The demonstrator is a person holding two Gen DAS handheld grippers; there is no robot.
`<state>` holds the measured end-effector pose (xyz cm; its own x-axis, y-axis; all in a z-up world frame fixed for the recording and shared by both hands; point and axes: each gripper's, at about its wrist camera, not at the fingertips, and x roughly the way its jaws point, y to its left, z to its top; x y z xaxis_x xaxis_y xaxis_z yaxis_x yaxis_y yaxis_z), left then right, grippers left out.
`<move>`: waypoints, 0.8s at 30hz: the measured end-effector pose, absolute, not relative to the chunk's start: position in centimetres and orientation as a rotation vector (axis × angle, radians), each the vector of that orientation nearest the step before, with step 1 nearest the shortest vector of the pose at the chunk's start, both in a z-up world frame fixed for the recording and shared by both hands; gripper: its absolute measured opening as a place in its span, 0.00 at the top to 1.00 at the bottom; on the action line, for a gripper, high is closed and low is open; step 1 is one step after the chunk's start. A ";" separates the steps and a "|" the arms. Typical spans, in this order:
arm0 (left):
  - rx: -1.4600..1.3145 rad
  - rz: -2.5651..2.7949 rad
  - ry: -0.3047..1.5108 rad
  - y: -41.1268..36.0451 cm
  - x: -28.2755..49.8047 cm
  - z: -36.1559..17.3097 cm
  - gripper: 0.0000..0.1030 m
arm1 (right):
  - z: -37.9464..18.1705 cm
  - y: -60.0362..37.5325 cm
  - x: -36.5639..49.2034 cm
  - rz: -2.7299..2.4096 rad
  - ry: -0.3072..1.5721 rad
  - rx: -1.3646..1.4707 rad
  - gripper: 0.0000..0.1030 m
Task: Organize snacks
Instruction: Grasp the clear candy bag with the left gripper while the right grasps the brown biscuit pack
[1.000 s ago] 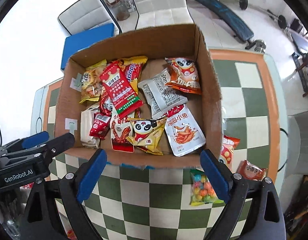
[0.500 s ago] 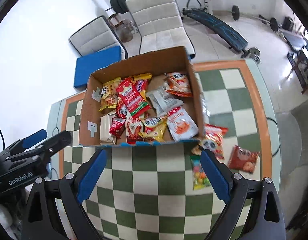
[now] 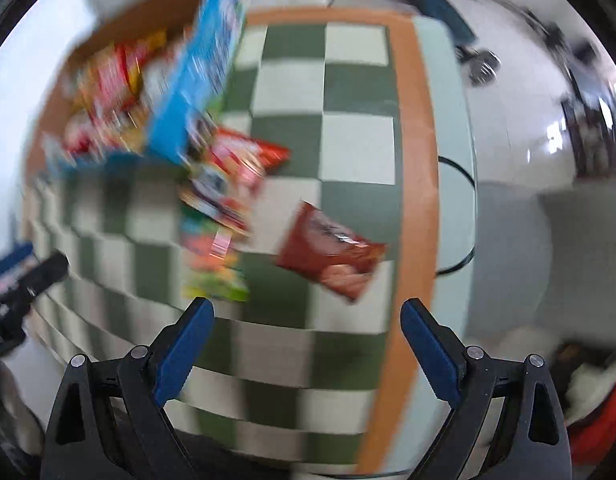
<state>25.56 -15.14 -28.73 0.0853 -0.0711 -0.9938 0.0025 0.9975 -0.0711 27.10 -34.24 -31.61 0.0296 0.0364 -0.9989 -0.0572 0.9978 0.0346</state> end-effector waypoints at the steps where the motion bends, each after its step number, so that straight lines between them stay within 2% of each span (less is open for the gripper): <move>1: -0.062 -0.042 1.495 -15.7 25.5 -29.6 0.07 | -32.7 -34.2 27.5 0.090 1.565 -0.074 0.06; 6: -0.084 -0.004 1.551 -17.4 25.4 -33.1 0.07 | -38.2 -33.8 29.7 0.220 1.647 -0.328 0.06; 13: -0.134 0.041 1.604 -17.3 25.8 -36.0 0.07 | -43.3 -32.9 31.0 0.342 1.680 -0.511 0.07; 15: -0.149 0.040 1.610 -17.2 25.9 -36.4 0.07 | -43.9 -33.2 31.0 0.336 1.687 -0.492 0.09; 17: -0.156 0.034 1.612 -17.3 25.9 -36.6 0.07 | -43.5 -34.2 31.2 0.296 1.668 -0.415 0.15; 19: -0.164 0.017 1.617 -17.5 25.9 -36.8 0.07 | -43.2 -35.5 31.4 0.224 1.668 -0.319 0.28; 24: -0.160 -0.015 1.614 -18.3 26.4 -36.7 0.07 | -43.1 -39.6 30.8 0.047 1.709 -0.043 0.32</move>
